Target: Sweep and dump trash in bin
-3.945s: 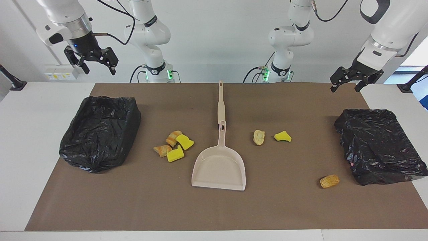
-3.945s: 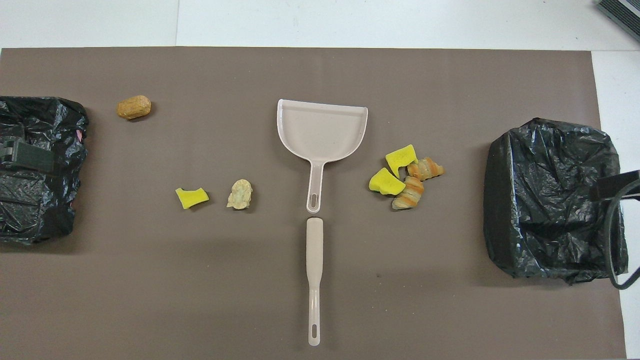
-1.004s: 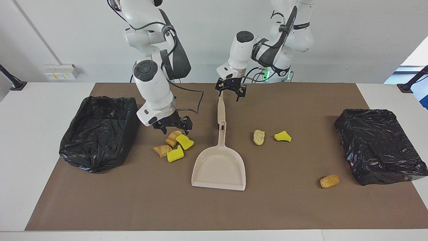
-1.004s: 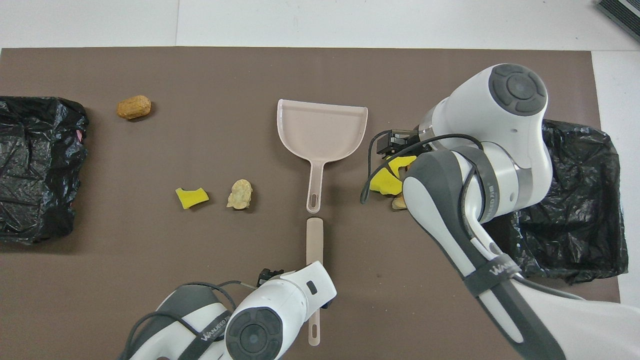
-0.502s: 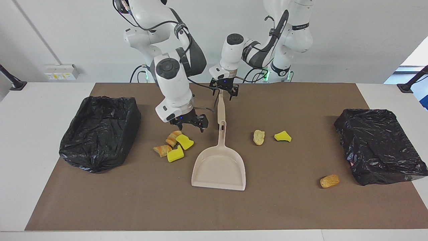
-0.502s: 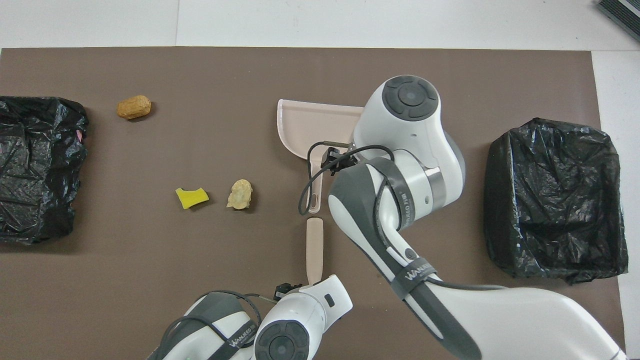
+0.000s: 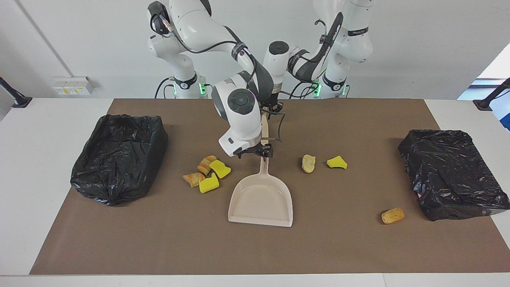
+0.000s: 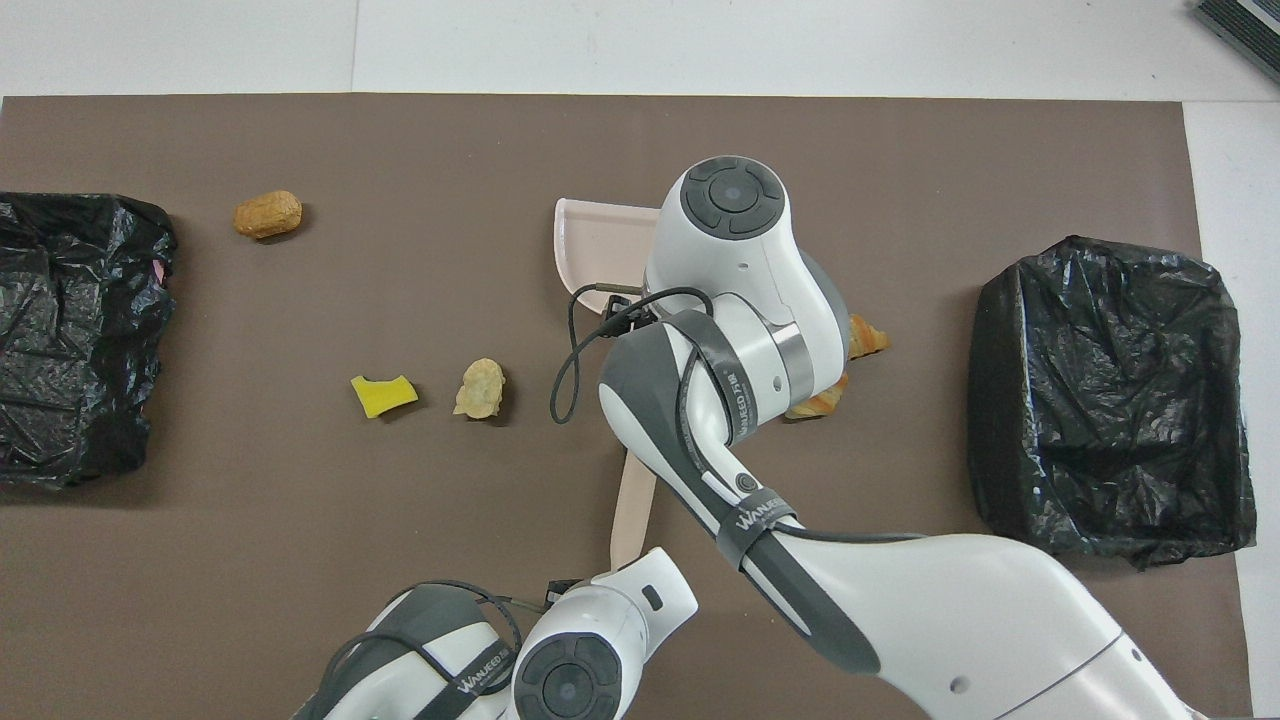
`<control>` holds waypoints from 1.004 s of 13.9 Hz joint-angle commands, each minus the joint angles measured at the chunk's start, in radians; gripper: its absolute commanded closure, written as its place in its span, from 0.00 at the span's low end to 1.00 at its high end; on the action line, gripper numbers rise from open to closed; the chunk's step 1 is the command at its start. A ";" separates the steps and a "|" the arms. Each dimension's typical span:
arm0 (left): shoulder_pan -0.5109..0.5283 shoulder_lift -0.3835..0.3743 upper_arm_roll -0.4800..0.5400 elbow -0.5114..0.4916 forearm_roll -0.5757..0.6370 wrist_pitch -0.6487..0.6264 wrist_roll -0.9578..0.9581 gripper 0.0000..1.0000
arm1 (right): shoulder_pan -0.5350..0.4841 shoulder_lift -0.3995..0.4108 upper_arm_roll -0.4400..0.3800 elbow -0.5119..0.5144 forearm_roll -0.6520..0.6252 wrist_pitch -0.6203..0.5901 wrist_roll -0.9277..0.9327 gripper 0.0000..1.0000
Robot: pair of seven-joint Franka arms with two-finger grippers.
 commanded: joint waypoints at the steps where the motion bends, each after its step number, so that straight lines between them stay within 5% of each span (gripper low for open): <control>1: -0.009 -0.047 0.018 -0.012 -0.012 -0.072 -0.021 1.00 | -0.001 0.015 0.008 0.027 0.007 0.023 -0.042 0.00; 14: 0.146 -0.192 0.025 -0.007 0.157 -0.413 -0.011 1.00 | 0.023 0.036 0.014 0.007 0.017 0.067 -0.045 0.00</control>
